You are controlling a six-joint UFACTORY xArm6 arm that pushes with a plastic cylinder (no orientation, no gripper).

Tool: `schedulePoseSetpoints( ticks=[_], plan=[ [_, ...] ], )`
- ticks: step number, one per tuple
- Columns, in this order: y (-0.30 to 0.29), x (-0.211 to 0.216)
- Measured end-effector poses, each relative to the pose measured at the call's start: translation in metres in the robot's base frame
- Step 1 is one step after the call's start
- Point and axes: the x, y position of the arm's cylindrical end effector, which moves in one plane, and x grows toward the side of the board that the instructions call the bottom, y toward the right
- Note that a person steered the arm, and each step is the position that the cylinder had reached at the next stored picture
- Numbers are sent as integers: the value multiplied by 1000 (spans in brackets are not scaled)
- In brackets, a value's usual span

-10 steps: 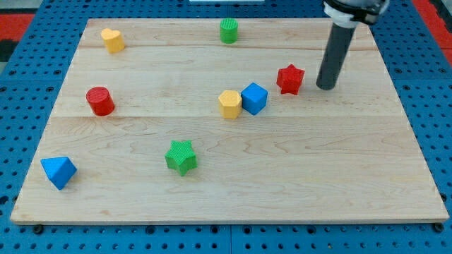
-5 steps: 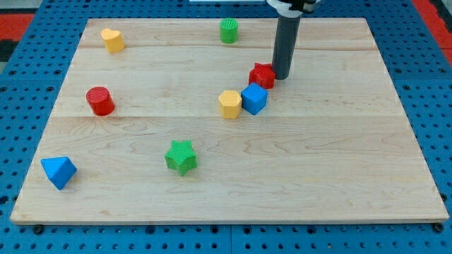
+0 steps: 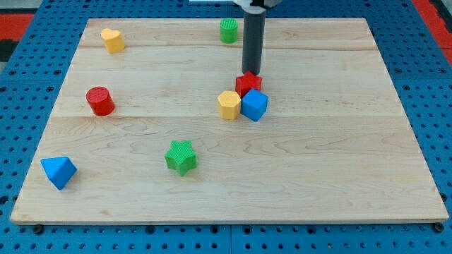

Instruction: Move the red star to the center

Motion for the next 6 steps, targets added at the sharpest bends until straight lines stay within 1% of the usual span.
schedulePoseSetpoints(
  ticks=[3,4,5,6],
  plan=[
    [-6,5],
    [-9,-4],
    [-31,-49],
    [-6,-52]
  ],
)
